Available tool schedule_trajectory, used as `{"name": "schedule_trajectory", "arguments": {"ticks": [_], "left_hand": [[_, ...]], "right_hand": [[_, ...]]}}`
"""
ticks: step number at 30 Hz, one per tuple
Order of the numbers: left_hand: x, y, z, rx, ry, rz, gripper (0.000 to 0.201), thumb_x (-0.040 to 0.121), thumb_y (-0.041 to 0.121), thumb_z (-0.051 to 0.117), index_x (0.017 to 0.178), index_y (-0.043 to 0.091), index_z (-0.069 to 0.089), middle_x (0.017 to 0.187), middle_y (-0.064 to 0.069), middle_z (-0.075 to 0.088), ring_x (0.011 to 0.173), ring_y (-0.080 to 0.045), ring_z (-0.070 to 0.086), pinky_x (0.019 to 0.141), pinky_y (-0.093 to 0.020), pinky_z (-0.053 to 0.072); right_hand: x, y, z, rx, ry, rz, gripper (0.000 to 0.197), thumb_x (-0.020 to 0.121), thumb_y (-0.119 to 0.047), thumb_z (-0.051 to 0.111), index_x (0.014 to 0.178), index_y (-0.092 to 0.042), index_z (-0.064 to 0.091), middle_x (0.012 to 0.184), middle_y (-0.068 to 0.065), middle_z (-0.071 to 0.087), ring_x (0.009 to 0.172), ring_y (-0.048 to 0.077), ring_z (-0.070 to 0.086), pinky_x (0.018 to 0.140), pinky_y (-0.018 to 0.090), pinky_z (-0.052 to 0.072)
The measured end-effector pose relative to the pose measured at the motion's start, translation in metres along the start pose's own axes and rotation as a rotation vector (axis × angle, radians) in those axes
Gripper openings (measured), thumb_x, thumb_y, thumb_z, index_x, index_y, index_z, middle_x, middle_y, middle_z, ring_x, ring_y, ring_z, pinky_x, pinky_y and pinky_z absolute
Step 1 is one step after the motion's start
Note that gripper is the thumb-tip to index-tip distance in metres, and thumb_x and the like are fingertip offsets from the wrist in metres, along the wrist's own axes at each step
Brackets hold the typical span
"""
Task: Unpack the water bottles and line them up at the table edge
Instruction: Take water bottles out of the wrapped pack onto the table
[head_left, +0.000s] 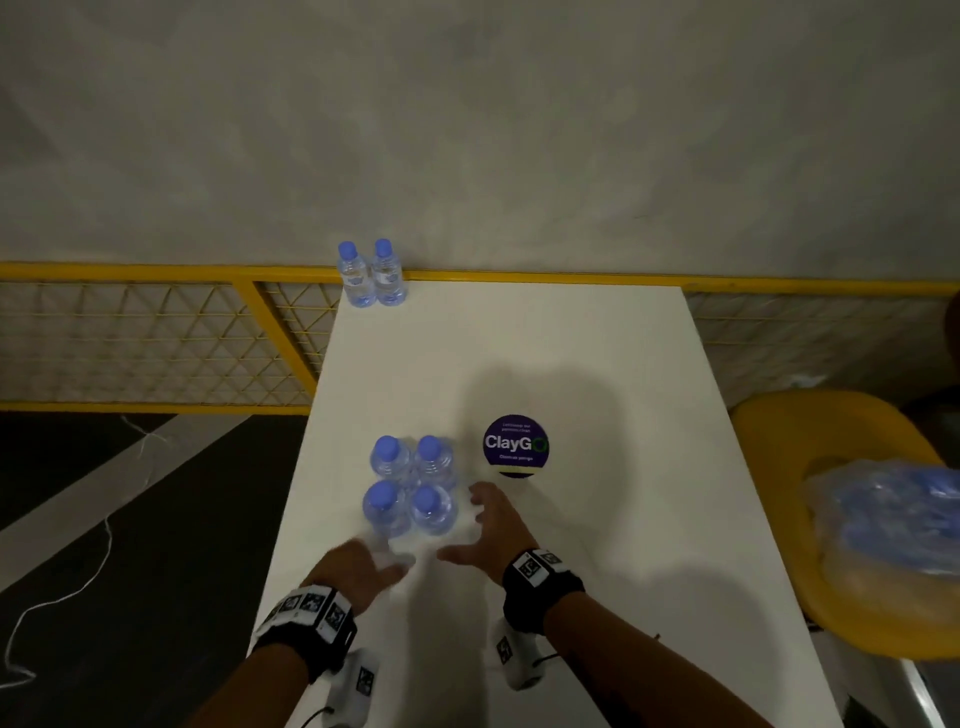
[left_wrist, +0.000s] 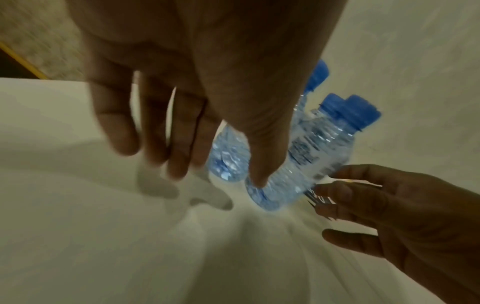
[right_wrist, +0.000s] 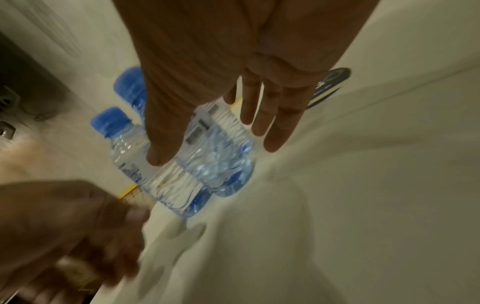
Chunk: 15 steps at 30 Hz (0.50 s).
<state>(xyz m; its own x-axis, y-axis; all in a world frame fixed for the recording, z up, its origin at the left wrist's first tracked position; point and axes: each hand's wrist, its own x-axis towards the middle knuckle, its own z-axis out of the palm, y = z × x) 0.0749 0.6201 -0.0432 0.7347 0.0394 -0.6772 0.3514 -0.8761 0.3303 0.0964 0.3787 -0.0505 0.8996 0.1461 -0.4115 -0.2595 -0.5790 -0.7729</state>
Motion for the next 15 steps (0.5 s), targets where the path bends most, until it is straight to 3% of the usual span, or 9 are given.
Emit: {"name": "schedule_trajectory", "arguments": {"ticks": [2, 3, 5, 7, 8, 11, 13, 15], "left_hand": [[-0.001, 0.013, 0.024, 0.167, -0.133, 0.082, 0.087, 0.082, 0.075, 0.061, 0.144, 0.015, 0.051, 0.142, -0.008, 0.06, 0.13, -0.025, 0.056, 0.107, -0.031, 0.042], [-0.005, 0.032, 0.034, 0.246, -0.19, 0.122, 0.081, 0.085, 0.068, 0.061, 0.142, 0.011, 0.054, 0.142, -0.011, 0.06, 0.13, -0.026, 0.056, 0.106, -0.031, 0.042], [-0.011, 0.084, 0.053, 0.359, -0.268, 0.202, 0.057, 0.088, 0.063, 0.061, 0.116, 0.014, 0.068, 0.124, -0.01, 0.069, 0.117, -0.027, 0.063, 0.094, -0.031, 0.046], [-0.013, 0.143, 0.076, 0.39, -0.333, 0.295, 0.037, 0.087, 0.061, 0.061, 0.092, 0.025, 0.063, 0.108, -0.003, 0.068, 0.107, -0.024, 0.064, 0.086, -0.031, 0.046], [-0.013, 0.173, 0.091, 0.387, -0.353, 0.347, 0.034, 0.085, 0.061, 0.062, 0.087, 0.028, 0.059, 0.103, 0.001, 0.065, 0.103, -0.023, 0.063, 0.084, -0.031, 0.045], [-0.028, 0.267, 0.144, 0.378, -0.418, 0.51, 0.035, 0.087, 0.057, 0.064, 0.102, 0.025, 0.064, 0.109, 0.0, 0.066, 0.102, -0.022, 0.062, 0.088, -0.034, 0.05], [-0.042, 0.324, 0.181, 0.366, -0.444, 0.621, 0.04, 0.09, 0.053, 0.064, 0.114, 0.021, 0.066, 0.117, -0.003, 0.068, 0.107, -0.024, 0.064, 0.093, -0.036, 0.053], [-0.06, 0.377, 0.216, 0.344, -0.479, 0.71, 0.041, 0.092, 0.051, 0.064, 0.12, 0.021, 0.065, 0.123, -0.003, 0.067, 0.11, -0.025, 0.064, 0.094, -0.036, 0.053]], "right_hand": [[-0.017, 0.025, -0.021, 0.002, 0.002, 0.029, 0.084, 0.055, -0.056, 0.087, 0.123, -0.031, 0.045, 0.119, -0.009, 0.051, 0.097, 0.009, 0.058, 0.08, 0.028, 0.055], [-0.028, 0.039, -0.035, 0.006, 0.014, 0.037, 0.076, 0.057, -0.058, 0.085, 0.118, -0.03, 0.048, 0.116, -0.008, 0.054, 0.094, 0.009, 0.061, 0.078, 0.03, 0.056], [-0.052, 0.074, -0.064, 0.014, 0.054, 0.08, 0.06, 0.065, -0.055, 0.08, 0.111, -0.03, 0.053, 0.111, -0.008, 0.059, 0.09, 0.008, 0.064, 0.075, 0.029, 0.057], [-0.085, 0.106, -0.096, 0.035, 0.128, 0.123, 0.042, 0.075, -0.045, 0.078, 0.106, -0.029, 0.055, 0.104, -0.008, 0.064, 0.085, 0.006, 0.066, 0.071, 0.026, 0.056], [-0.102, 0.125, -0.113, 0.05, 0.171, 0.155, 0.037, 0.078, -0.041, 0.077, 0.104, -0.029, 0.055, 0.101, -0.008, 0.066, 0.083, 0.005, 0.067, 0.068, 0.023, 0.055], [-0.156, 0.18, -0.169, 0.078, 0.283, 0.29, 0.026, 0.083, -0.035, 0.075, 0.102, -0.026, 0.058, 0.096, -0.009, 0.067, 0.081, 0.001, 0.066, 0.065, 0.016, 0.05], [-0.191, 0.214, -0.209, 0.117, 0.396, 0.352, 0.022, 0.085, -0.028, 0.074, 0.101, -0.021, 0.061, 0.096, -0.006, 0.068, 0.082, 0.008, 0.066, 0.07, 0.023, 0.053], [-0.224, 0.245, -0.25, 0.137, 0.53, 0.417, 0.015, 0.086, -0.021, 0.073, 0.096, -0.019, 0.061, 0.093, -0.001, 0.067, 0.082, 0.015, 0.064, 0.066, 0.022, 0.05]]}}
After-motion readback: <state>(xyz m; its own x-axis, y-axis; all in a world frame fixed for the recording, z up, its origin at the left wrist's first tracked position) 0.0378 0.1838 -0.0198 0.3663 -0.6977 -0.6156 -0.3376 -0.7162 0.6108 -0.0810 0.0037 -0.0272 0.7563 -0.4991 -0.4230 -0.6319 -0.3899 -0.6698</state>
